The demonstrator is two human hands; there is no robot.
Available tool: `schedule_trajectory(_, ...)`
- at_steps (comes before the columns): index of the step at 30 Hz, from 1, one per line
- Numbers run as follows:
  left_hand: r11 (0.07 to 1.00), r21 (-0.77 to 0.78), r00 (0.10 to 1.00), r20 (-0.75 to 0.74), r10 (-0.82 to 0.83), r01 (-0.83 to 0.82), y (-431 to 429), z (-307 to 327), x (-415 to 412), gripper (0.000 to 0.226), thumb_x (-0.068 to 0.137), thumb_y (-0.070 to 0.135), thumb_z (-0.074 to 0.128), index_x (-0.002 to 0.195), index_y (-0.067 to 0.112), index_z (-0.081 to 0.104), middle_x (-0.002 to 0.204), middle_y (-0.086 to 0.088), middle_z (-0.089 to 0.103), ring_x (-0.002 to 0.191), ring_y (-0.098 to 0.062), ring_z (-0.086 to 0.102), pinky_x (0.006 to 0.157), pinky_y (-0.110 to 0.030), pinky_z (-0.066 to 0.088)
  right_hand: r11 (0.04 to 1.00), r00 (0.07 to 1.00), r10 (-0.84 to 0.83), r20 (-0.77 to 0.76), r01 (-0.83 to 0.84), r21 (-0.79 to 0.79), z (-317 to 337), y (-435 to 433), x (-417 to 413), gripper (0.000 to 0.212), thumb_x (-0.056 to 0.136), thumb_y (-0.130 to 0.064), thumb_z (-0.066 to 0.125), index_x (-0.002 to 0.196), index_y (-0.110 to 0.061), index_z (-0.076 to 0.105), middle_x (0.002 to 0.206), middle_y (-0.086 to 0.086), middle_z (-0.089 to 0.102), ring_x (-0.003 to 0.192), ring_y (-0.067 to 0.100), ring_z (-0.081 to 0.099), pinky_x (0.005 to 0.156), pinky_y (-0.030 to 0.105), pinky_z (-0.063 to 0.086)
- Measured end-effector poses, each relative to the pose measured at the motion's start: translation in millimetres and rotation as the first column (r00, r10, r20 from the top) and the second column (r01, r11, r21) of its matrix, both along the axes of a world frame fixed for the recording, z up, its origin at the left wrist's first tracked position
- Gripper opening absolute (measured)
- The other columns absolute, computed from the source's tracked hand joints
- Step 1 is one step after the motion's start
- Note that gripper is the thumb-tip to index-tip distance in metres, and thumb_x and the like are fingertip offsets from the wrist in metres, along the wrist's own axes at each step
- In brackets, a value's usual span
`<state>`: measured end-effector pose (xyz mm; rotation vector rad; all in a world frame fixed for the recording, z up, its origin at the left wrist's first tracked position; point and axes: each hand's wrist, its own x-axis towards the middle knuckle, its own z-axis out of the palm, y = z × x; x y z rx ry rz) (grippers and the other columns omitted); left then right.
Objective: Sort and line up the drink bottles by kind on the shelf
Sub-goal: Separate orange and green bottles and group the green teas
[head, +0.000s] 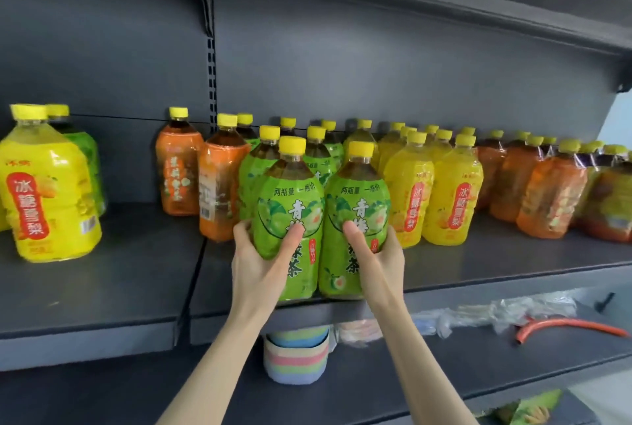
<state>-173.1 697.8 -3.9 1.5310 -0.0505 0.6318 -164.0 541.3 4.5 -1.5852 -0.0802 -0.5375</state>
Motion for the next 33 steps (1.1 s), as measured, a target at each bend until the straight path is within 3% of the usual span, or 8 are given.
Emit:
schedule_trajectory(2, 1.0, 0.022, 1.0, -0.001, 0.017, -0.017, -5, -3, 16, 0.072, 0.065, 0.063, 0.068, 0.121, 0.027, 0.04, 0.115, 0.008, 0.061, 0.104, -0.007, 0.059, 0.09, -0.038, 0.052, 1.0, 1.0, 0.014, -0.021, -0.014, -0.027, 0, -6, 20, 0.052, 0.085, -0.033, 0.07, 0.129, -0.025, 0.044, 0.091, -0.036, 0.039, 0.071, -0.028, 0.041, 0.066, -0.009, 0.03)
schedule_trajectory(4, 0.998, 0.042, 0.999, -0.001, 0.048, -0.048, -7, -7, 27, 0.078, 0.062, 0.073, 0.067, 0.121, 0.029, 0.039, 0.119, 0.005, 0.058, 0.109, -0.011, 0.058, 0.091, -0.042, 0.052, 0.997, 0.999, 0.05, -0.007, -0.05, -0.06, -3, -11, 39, 0.043, 0.083, -0.037, 0.071, 0.117, -0.031, 0.046, 0.101, -0.034, 0.05, 0.085, -0.023, 0.05, 0.072, -0.002, 0.037)
schedule_trajectory(8, 0.986, 0.075, 0.989, 0.009, 0.147, -0.147, -7, -11, 42, 0.082, 0.057, 0.076, 0.066, 0.12, 0.029, 0.041, 0.12, 0.002, 0.054, 0.112, -0.014, 0.055, 0.091, -0.044, 0.051, 0.989, 0.992, 0.124, 0.011, -0.122, -0.082, -5, -10, 72, 0.075, 0.073, -0.054, 0.069, 0.135, -0.024, 0.041, 0.115, -0.023, 0.06, 0.104, -0.007, 0.058, 0.09, 0.023, 0.049)
schedule_trajectory(11, 0.973, 0.076, 0.976, 0.032, 0.214, -0.216, -11, -11, 50, 0.083, 0.057, 0.074, 0.067, 0.118, 0.026, 0.04, 0.12, 0.001, 0.05, 0.112, -0.014, 0.053, 0.09, -0.037, 0.05, 0.976, 0.98, 0.2, 0.001, -0.199, -0.084, -6, -10, 87, 0.074, 0.075, -0.053, 0.068, 0.135, -0.022, 0.04, 0.118, -0.018, 0.061, 0.108, -0.001, 0.06, 0.097, 0.034, 0.051)
schedule_trajectory(18, 0.946, 0.1, 0.95, 0.001, 0.311, -0.309, -9, -9, 60, 0.082, 0.057, 0.071, 0.066, 0.122, 0.027, 0.043, 0.12, 0.002, 0.053, 0.111, -0.012, 0.054, 0.093, -0.035, 0.048, 0.932, 0.935, 0.354, -0.036, -0.355, -0.069, -3, -8, 106, 0.072, 0.076, -0.05, 0.068, 0.136, -0.024, 0.038, 0.114, -0.021, 0.062, 0.108, 0.0, 0.06, 0.099, 0.037, 0.05)
schedule_trajectory(25, 0.937, 0.15, 0.949, 0.035, 0.315, -0.316, -12, -4, 58, 0.08, 0.071, 0.055, 0.069, 0.136, 0.02, 0.038, 0.128, 0.005, 0.053, 0.113, -0.007, 0.052, 0.077, -0.001, 0.039, 0.933, 0.937, 0.348, -0.04, -0.35, -0.082, -5, -9, 104, 0.062, 0.086, -0.035, 0.068, 0.129, -0.024, 0.024, 0.118, -0.011, 0.056, 0.111, 0.007, 0.058, 0.099, 0.035, 0.049)
schedule_trajectory(29, 0.927, 0.225, 0.952, 0.014, 0.305, -0.3, -12, -5, 53, 0.087, 0.072, 0.062, 0.062, 0.143, 0.021, 0.03, 0.136, 0.003, 0.047, 0.122, -0.011, 0.047, 0.09, -0.016, 0.039, 0.95, 0.96, 0.278, -0.018, -0.278, -0.14, -7, -5, 99, 0.073, 0.083, -0.045, 0.068, 0.136, -0.018, 0.026, 0.135, 0.004, 0.045, 0.123, 0.016, 0.05, 0.104, 0.04, 0.045)
schedule_trajectory(33, 0.844, 0.418, 0.911, -0.08, 0.404, -0.337, -5, -5, 48, 0.101, 0.065, 0.081, 0.045, 0.144, 0.02, 0.028, 0.133, -0.003, 0.033, 0.127, -0.018, 0.03, 0.103, -0.039, 0.038, 0.94, 0.991, 0.135, 0.011, -0.124, -0.317, -5, -8, 89, 0.078, 0.085, -0.046, 0.064, 0.146, -0.012, 0.028, 0.142, 0.007, 0.032, 0.129, 0.02, 0.038, 0.103, 0.028, 0.039)
